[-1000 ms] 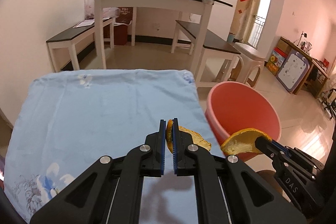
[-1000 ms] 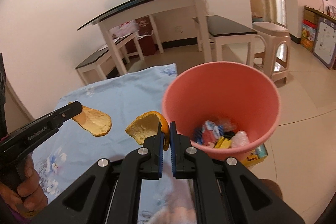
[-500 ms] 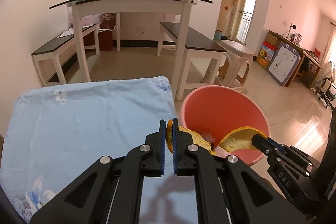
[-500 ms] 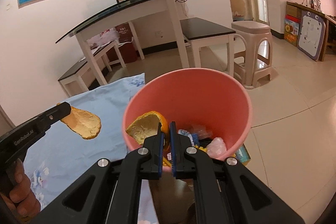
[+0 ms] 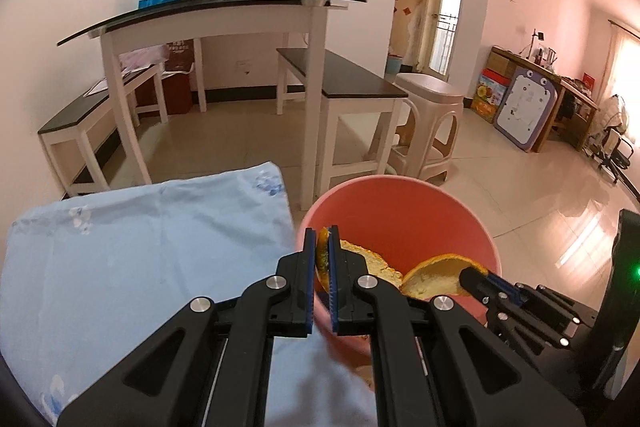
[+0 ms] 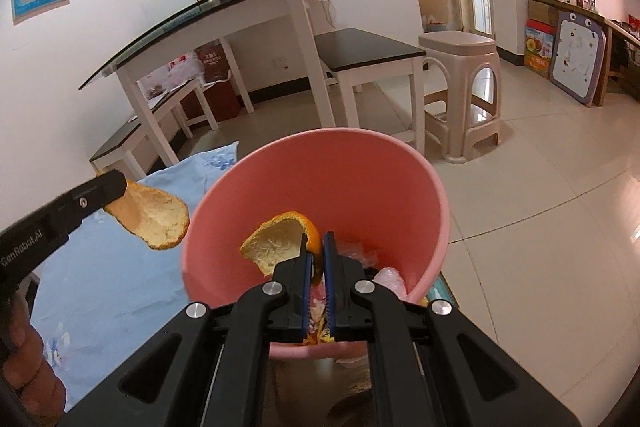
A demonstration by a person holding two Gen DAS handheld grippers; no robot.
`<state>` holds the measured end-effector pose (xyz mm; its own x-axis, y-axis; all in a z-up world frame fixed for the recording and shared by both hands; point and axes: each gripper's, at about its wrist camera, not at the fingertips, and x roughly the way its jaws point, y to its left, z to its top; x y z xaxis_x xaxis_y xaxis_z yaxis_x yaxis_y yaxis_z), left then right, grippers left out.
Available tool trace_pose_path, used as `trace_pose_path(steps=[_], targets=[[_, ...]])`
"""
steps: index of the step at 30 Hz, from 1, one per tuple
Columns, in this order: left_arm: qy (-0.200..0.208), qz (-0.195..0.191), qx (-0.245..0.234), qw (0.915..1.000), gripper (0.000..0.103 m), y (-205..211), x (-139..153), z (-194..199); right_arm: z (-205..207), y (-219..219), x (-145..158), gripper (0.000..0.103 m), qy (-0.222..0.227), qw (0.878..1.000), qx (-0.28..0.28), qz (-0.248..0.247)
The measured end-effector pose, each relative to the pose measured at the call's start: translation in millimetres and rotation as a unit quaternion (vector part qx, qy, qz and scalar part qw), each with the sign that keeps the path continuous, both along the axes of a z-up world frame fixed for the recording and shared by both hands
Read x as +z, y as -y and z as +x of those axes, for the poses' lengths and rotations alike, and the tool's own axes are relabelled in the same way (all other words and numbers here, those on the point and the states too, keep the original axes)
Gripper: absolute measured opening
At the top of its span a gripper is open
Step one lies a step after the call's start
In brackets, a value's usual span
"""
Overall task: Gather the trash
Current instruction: 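Carry both orange peels over the pink bucket with both tools, then open both tools to drop the peels into the bucket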
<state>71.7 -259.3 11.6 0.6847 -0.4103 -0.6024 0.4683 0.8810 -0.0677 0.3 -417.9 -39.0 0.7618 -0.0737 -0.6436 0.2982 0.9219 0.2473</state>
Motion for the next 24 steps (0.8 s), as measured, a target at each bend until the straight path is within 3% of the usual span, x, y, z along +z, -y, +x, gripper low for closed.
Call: trace_pose_path(steps=[24], targets=[[-0.032,-0.002,-0.019,0.9993,0.005,25.8,-33.6,31.8,27.3,20.2,-23.2,0.008,-0.032,0.999,-0.034,-0.019]])
